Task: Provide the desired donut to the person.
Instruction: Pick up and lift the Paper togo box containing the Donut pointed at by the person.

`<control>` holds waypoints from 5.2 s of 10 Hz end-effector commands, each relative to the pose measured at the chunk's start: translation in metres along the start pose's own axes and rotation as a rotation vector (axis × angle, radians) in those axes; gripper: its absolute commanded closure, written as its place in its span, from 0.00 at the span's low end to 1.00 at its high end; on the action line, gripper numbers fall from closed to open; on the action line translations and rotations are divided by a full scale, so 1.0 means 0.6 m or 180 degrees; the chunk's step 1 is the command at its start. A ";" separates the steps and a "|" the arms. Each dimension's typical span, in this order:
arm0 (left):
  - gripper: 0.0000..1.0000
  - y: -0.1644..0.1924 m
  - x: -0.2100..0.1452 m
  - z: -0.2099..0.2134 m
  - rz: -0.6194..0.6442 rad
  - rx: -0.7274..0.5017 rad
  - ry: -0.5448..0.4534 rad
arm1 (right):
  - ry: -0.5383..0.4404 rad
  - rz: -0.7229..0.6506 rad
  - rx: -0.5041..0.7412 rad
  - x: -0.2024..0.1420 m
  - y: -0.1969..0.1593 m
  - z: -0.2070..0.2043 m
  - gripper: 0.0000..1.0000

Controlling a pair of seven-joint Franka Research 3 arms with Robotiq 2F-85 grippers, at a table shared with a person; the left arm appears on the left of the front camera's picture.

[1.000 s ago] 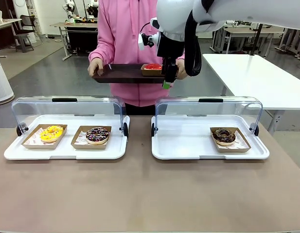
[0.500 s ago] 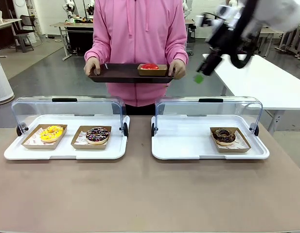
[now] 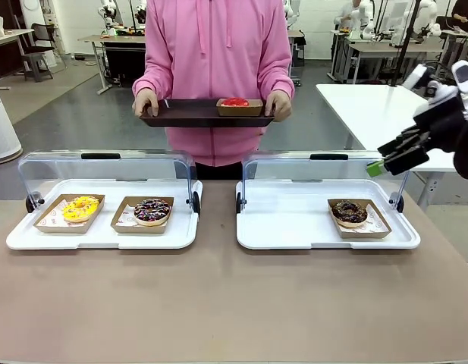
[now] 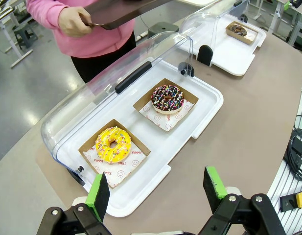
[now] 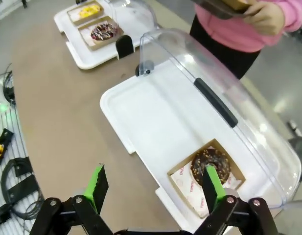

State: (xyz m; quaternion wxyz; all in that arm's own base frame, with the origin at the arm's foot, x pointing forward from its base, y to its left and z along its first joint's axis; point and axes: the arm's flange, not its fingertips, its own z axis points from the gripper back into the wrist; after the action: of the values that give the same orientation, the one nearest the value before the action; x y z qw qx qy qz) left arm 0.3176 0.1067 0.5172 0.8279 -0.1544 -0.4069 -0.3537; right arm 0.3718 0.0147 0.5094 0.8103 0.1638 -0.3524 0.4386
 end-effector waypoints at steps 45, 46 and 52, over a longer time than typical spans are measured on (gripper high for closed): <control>0.00 -0.001 0.001 0.001 0.0059 -0.0017 -0.0022 | 0.1362 0.1223 -0.0374 0.028 -0.010 -0.016 0.00; 0.00 -0.001 0.001 0.001 0.0059 -0.0017 -0.0022 | 0.1537 0.1606 -0.0277 0.018 -0.019 -0.038 0.00; 0.00 -0.001 0.001 0.001 0.0059 -0.0017 -0.0022 | 0.1736 0.2225 0.0413 -0.076 -0.093 -0.196 0.00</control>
State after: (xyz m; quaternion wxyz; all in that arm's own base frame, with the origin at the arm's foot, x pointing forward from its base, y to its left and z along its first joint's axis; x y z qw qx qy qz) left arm 0.3176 0.1066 0.5173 0.8279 -0.1544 -0.4069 -0.3538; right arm 0.4391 0.0253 0.4020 0.6755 -0.0520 -0.1159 0.7263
